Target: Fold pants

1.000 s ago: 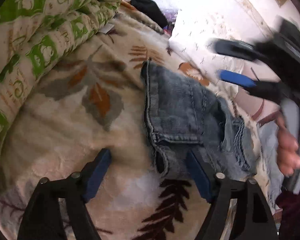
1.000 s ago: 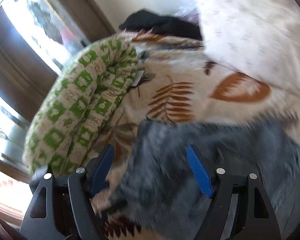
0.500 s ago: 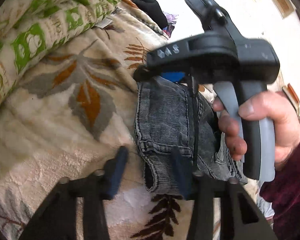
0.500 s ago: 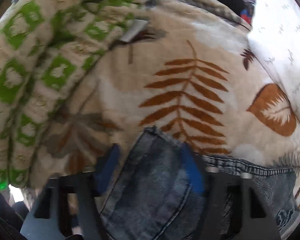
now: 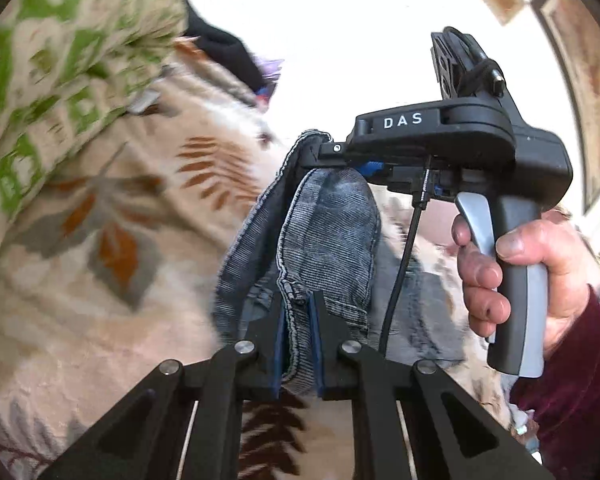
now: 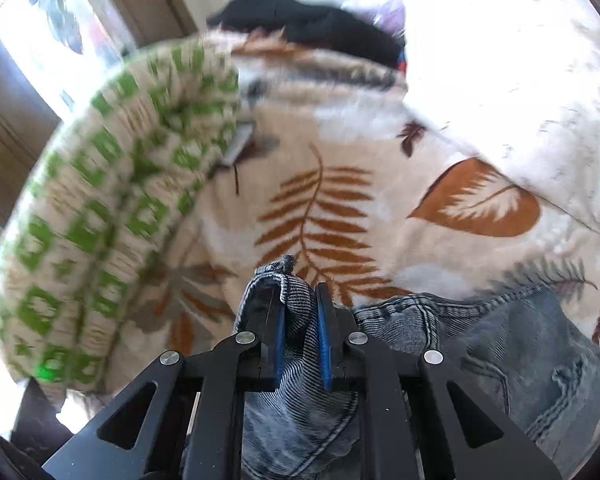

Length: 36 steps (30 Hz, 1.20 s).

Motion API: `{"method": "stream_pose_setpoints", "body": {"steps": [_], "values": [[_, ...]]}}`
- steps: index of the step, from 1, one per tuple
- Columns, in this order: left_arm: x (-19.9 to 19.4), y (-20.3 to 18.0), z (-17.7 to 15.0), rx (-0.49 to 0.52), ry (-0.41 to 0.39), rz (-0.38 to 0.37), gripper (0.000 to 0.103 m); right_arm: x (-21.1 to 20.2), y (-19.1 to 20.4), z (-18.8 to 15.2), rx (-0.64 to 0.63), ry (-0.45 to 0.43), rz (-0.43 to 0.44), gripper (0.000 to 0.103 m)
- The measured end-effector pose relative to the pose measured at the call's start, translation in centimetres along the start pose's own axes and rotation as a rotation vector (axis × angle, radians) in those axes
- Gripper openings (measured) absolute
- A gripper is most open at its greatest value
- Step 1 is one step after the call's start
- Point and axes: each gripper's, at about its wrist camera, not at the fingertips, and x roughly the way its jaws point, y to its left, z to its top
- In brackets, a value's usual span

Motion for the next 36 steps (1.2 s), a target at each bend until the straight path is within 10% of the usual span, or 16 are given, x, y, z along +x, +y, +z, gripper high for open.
{"method": "stream_pose_setpoints", "body": {"steps": [10, 16, 22, 29, 34, 36], "values": [[-2.7, -6.4, -0.5, 0.214, -0.066, -0.163, 0.017, -9.5, -5.1, -3.0, 0.136, -0.229, 0.064, 0.012], [-7.2, -6.3, 1.2, 0.241, -0.25, -0.093, 0.055, -14.9, -11.7, -6.6, 0.262, -0.358, 0.126, 0.012], [2.3, -8.0, 1.8, 0.249, 0.046, -0.059, 0.053, -17.3, -18.0, -8.8, 0.348, -0.419, 0.166, 0.012], [10.4, -15.8, -2.3, 0.361, 0.208, -0.121, 0.053, -20.4, -26.8, -11.4, 0.488, -0.541, 0.214, 0.011], [12.9, -19.0, -4.2, 0.399, 0.258, -0.114, 0.054, -18.8, -31.9, -13.2, 0.571, -0.396, 0.22, 0.015], [12.9, -18.7, -4.2, 0.377, 0.256, -0.114, 0.054, -17.3, -33.0, -14.3, 0.619, -0.297, 0.206, 0.043]]}}
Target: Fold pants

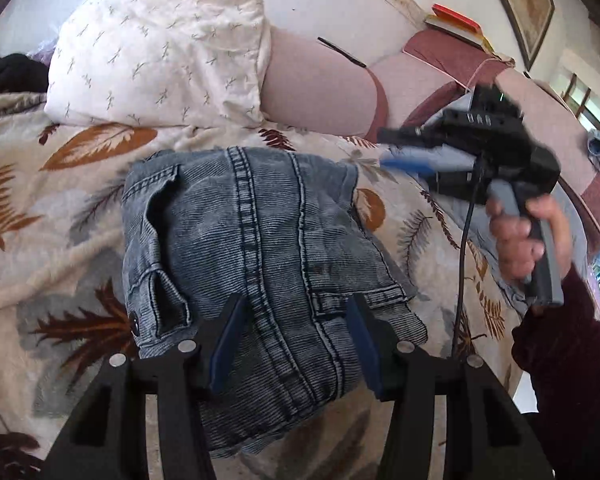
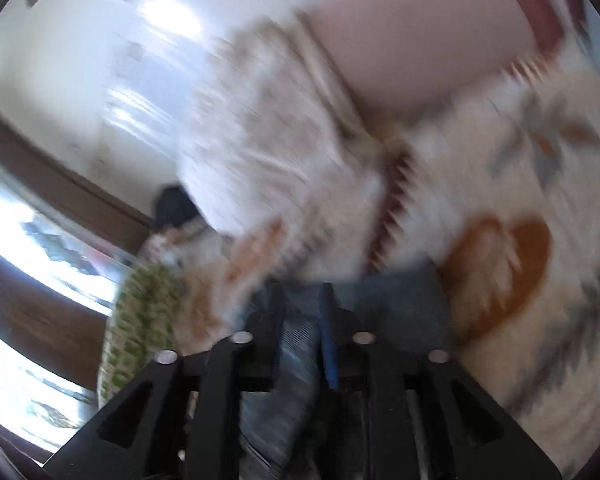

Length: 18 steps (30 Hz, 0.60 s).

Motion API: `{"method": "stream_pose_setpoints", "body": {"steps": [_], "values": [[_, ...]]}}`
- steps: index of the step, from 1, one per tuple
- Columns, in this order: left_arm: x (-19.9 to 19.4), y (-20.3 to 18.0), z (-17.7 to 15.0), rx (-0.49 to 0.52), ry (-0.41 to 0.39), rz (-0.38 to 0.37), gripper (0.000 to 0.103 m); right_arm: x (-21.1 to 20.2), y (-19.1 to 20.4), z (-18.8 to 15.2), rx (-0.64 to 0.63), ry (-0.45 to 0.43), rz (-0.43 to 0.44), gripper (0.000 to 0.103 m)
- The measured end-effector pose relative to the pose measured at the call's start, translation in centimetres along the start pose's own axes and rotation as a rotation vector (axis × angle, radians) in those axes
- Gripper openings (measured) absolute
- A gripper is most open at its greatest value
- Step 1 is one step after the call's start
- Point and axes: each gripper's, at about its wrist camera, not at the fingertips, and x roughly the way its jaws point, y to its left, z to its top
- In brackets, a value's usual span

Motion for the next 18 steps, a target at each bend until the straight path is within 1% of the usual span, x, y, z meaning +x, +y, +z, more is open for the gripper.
{"method": "stream_pose_setpoints", "body": {"steps": [1, 2, 3, 4, 5, 6, 7, 8, 10, 11, 14, 15, 16, 17, 18], "values": [[-0.1, 0.3, -0.1, -0.021, -0.006, -0.011, 0.054, 0.6, -0.9, -0.4, 0.019, 0.031, -0.005, 0.051], [-0.3, 0.5, 0.1, -0.04, -0.01, -0.021, 0.054, 1.1, -1.8, -0.6, 0.041, 0.043, 0.021, 0.063], [-0.4, 0.8, 0.1, -0.06, -0.012, -0.027, 0.054, 1.4, -2.5, -0.9, 0.065, 0.043, 0.065, 0.068], [-0.5, 0.9, 0.1, -0.068, -0.012, -0.025, 0.054, 1.9, -3.1, -1.1, 0.095, 0.052, 0.107, 0.069], [-0.7, 0.8, 0.0, -0.068, -0.013, -0.021, 0.054, 2.6, -3.7, -1.4, 0.145, 0.083, 0.163, 0.07], [-0.8, 0.7, -0.1, -0.066, -0.013, -0.017, 0.054, 3.1, -4.1, -1.4, 0.179, 0.101, 0.181, 0.075], [-1.0, 0.6, -0.2, -0.068, -0.013, -0.016, 0.054, 3.5, -4.1, -1.6, 0.199, 0.111, 0.178, 0.078], [-0.9, 0.5, -0.2, -0.071, -0.014, -0.018, 0.054, 4.0, -3.9, -2.1, 0.192, 0.123, 0.158, 0.08], [-0.4, 0.6, 0.0, -0.074, -0.015, -0.018, 0.054, 5.1, -3.5, -3.1, 0.169, 0.162, 0.121, 0.081], [-0.3, 0.6, 0.0, -0.074, -0.016, -0.018, 0.054, 5.9, -3.3, -3.8, 0.169, 0.189, 0.117, 0.081], [-0.3, 0.7, -0.1, -0.087, -0.017, -0.027, 0.054, 8.2, -2.8, -5.7, 0.203, 0.245, 0.182, 0.081], [-0.3, 0.7, -0.1, -0.088, -0.016, -0.027, 0.054, 8.7, -2.2, -6.1, 0.195, 0.236, 0.196, 0.075], [-0.3, 0.7, -0.1, -0.086, -0.013, -0.024, 0.054, 8.8, -1.7, -6.3, 0.169, 0.224, 0.192, 0.068], [-0.3, 0.6, -0.1, -0.083, -0.01, -0.021, 0.054, 8.9, -1.1, -6.3, 0.148, 0.209, 0.203, 0.045], [-0.3, 0.5, 0.0, -0.079, -0.009, -0.016, 0.054, 8.7, -0.8, -6.3, 0.151, 0.199, 0.221, 0.028]]}}
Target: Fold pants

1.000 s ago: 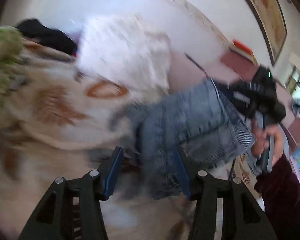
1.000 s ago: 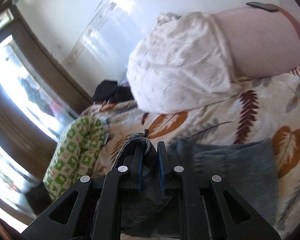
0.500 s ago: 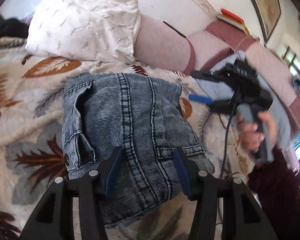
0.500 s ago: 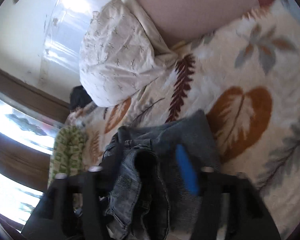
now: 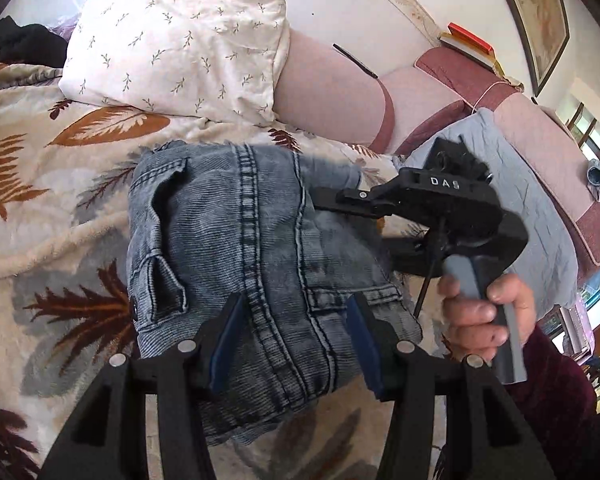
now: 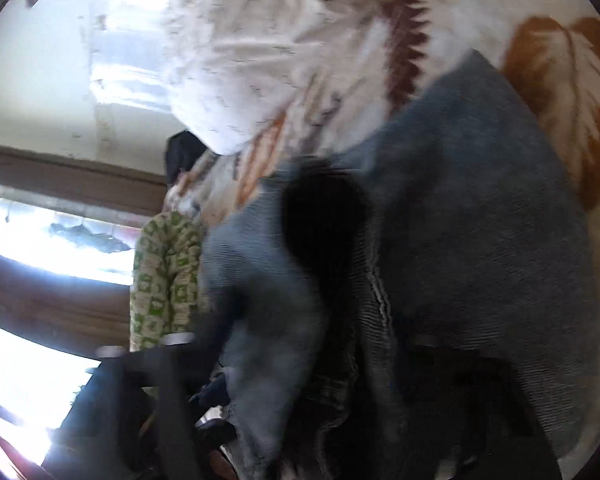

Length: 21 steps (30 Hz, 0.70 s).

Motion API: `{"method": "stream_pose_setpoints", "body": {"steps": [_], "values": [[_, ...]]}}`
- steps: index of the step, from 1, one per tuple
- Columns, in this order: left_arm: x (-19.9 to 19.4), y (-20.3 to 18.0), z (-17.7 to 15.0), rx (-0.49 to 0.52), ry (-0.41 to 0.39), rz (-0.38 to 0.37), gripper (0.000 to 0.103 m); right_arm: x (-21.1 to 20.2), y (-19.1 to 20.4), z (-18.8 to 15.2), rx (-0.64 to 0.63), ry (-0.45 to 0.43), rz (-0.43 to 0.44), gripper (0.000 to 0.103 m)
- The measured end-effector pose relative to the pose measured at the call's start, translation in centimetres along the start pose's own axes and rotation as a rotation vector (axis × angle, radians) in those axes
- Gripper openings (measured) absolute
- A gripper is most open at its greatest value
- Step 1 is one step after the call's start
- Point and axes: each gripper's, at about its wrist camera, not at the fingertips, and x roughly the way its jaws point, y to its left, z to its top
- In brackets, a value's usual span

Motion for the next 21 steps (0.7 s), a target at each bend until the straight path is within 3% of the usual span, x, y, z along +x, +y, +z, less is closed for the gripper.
{"method": "stream_pose_setpoints", "body": {"steps": [3, 9, 12, 13, 15, 17, 19, 21], "values": [[0.3, -0.7, 0.3, 0.015, 0.014, 0.008, 0.054, -1.3, 1.1, 0.1, -0.019, -0.054, -0.05, 0.013], [2.6, -3.8, 1.7, 0.064, 0.05, 0.035, 0.057, -5.2, 2.9, 1.1, -0.062, -0.195, -0.086, 0.01], [4.7, -5.8, 2.4, 0.102, 0.076, -0.002, 0.057, -8.4, 2.1, 2.3, -0.058, -0.289, -0.082, 0.009], [5.8, -6.4, 2.6, 0.127, 0.091, 0.046, 0.057, -9.1, 1.4, 2.7, -0.049, -0.307, -0.071, 0.009], [7.5, -6.8, 2.8, 0.137, 0.111, 0.09, 0.057, -10.0, 0.2, 3.3, -0.037, -0.328, -0.108, 0.013], [7.5, -6.4, 2.8, 0.113, 0.107, 0.074, 0.057, -10.7, -0.8, 3.6, -0.052, -0.339, -0.179, 0.013], [5.9, -6.3, 2.8, 0.122, 0.084, 0.051, 0.057, -10.9, -1.5, 3.6, -0.032, -0.312, -0.142, 0.017], [3.2, -5.8, 2.6, 0.134, 0.041, 0.074, 0.059, -11.1, -0.6, 3.1, -0.08, -0.302, -0.176, 0.03]]}}
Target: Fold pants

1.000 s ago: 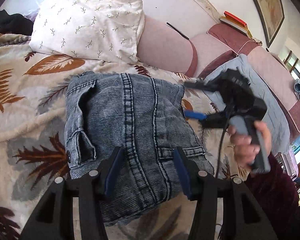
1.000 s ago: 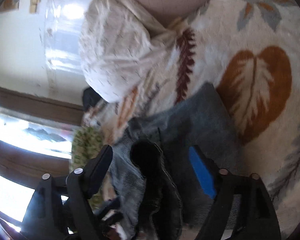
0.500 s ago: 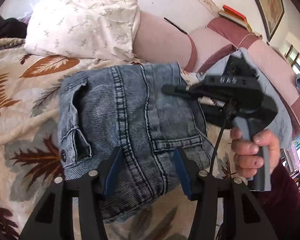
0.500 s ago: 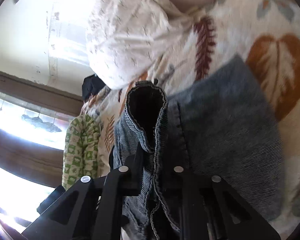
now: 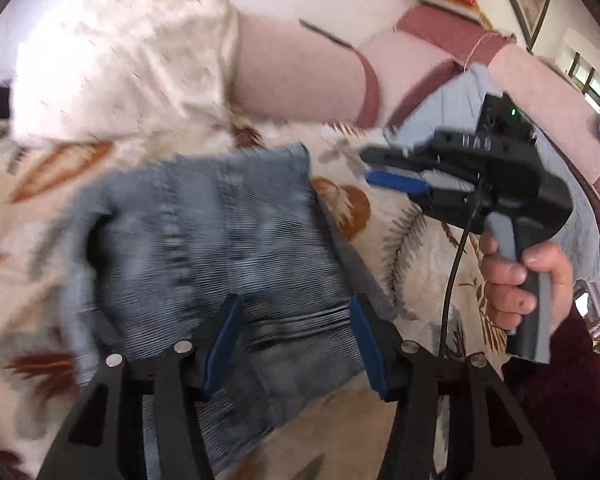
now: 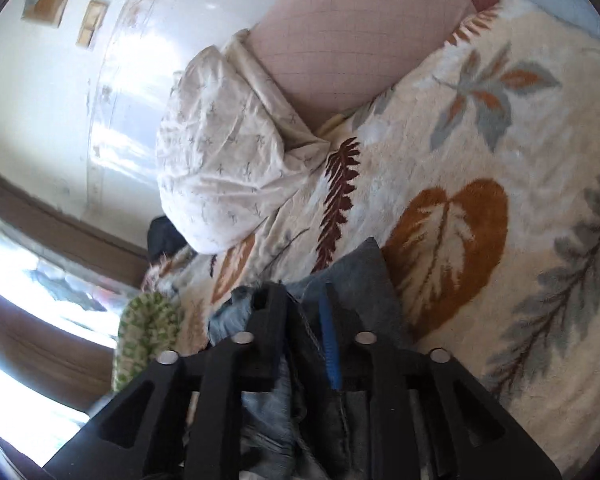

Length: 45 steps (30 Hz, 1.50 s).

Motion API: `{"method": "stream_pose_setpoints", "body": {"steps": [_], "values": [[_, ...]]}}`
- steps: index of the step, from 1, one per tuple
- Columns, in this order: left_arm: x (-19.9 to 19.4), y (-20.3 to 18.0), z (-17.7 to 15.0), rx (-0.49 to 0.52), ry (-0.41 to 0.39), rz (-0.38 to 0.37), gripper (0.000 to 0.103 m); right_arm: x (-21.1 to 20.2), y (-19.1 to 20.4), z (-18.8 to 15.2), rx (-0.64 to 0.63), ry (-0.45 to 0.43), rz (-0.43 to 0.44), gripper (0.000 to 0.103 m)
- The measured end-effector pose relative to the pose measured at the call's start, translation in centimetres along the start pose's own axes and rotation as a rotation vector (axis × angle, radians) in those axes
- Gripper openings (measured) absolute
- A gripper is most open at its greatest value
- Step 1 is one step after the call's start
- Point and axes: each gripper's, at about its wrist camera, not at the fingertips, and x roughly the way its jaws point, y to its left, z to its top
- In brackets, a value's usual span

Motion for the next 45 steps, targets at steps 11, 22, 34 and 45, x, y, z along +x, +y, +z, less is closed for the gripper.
{"method": "stream_pose_setpoints", "body": {"steps": [11, 22, 34, 45], "values": [[-5.8, 9.3, -4.5, -0.149, 0.007, 0.133, 0.069, 3.5, 0.7, -5.3, 0.027, 0.188, -0.045, 0.08], [-3.0, 7.9, -4.3, -0.104, 0.062, 0.016, 0.069, 4.3, 2.9, -10.1, 0.046, 0.248, 0.131, 0.046], [-0.4, 3.6, -0.9, -0.065, 0.055, 0.017, 0.069, 1.8, 6.5, -8.1, -0.142, 0.049, -0.1, 0.02], [1.1, -0.9, -0.6, 0.062, 0.068, -0.011, 0.071, 3.9, -3.0, -6.1, 0.019, 0.083, -0.263, 0.021]]}}
